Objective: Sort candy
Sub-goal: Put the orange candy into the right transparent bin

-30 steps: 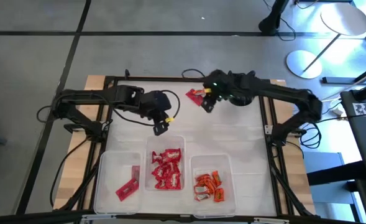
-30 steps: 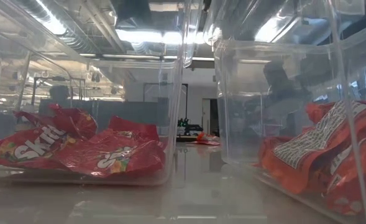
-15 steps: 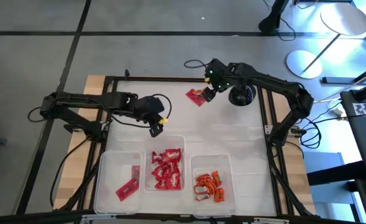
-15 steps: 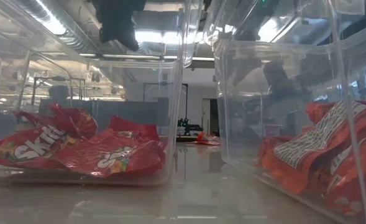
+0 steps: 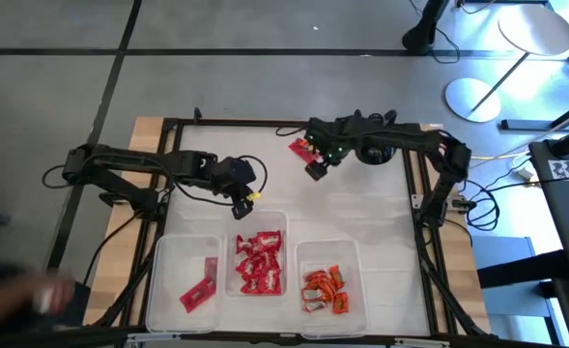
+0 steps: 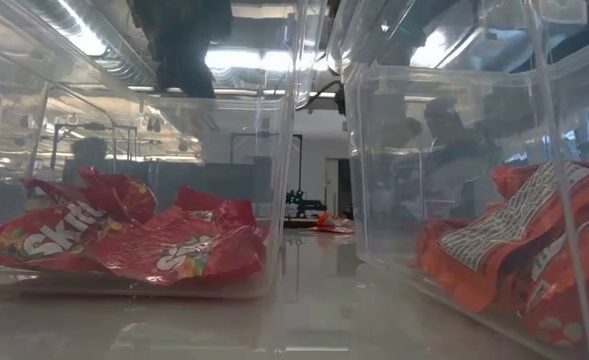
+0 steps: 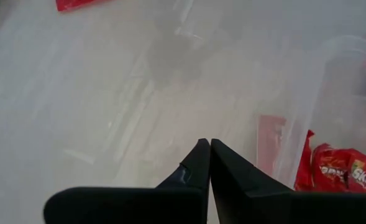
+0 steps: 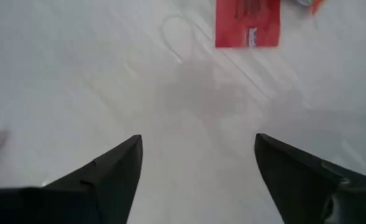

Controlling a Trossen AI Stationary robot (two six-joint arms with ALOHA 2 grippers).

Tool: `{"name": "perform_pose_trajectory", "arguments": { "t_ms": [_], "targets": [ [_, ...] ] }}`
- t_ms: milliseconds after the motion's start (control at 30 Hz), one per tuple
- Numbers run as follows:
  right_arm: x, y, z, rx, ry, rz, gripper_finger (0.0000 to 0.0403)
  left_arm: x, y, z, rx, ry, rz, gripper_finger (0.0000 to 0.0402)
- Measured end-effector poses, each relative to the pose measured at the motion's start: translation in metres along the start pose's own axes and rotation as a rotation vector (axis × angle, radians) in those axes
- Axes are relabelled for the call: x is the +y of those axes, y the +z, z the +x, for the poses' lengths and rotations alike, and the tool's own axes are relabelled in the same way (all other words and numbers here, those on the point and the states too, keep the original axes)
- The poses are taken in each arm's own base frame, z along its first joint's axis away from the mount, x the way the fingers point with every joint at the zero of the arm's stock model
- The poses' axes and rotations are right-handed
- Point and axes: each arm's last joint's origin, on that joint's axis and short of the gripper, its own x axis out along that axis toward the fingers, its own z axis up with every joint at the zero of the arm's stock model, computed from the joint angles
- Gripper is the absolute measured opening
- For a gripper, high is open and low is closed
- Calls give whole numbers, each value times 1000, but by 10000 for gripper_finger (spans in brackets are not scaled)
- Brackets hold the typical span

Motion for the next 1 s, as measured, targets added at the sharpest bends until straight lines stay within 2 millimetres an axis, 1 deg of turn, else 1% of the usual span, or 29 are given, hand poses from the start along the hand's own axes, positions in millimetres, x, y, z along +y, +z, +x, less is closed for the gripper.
{"name": "perform_pose_trajectory", "arguments": {
  "t_ms": [67, 133, 200, 300, 333, 367, 433, 500, 533, 567, 633, 767, 833, 1000],
  "targets": [
    [0, 3, 10, -15, 32, 8, 282, 2, 0, 1, -1, 3, 4, 5],
    [-1, 2, 21, -21, 59, 33, 241, 2, -1, 2, 5, 7, 11, 3],
    [-1, 1, 30, -59, 66, 45, 181, 2, 0, 2, -2, 6, 24, 1],
    [-2, 0, 37, -95, 30, 73, 67, 2, 2, 2, -23, -2, 23, 3],
    [-3, 1, 39, -125, 10, 75, 35, 2, 4, 2, -35, -4, 24, 3],
    [-3, 3, 40, -165, -7, 79, 19, 3, 4, 2, -38, -3, 30, 3],
    [-8, 8, 45, -210, -2, 123, 21, 5, 5, 2, -44, 1, 36, 1],
    [-15, 13, 55, -185, 72, 178, 22, 7, 6, 3, -44, 7, 32, 1],
    [-18, 14, 62, -167, 77, 192, 18, 8, 6, 3, -42, 9, 30, 2],
    [-20, 15, 69, -158, 68, 198, 10, 9, 6, 3, -42, 11, 26, 3],
    [-21, 17, 74, -182, 22, 184, 4, 9, 6, 3, -38, 13, 26, 5],
    [-24, 25, 74, -267, -36, 194, 8, 9, 6, 3, -38, 13, 26, 2],
    [-31, 30, 73, -298, -34, 210, 3, 9, 6, 3, -38, 12, 22, 2],
    [-57, 38, 71, -303, -36, 259, 3, 9, 6, 3, -37, 13, 19, 4]
  ]
}}
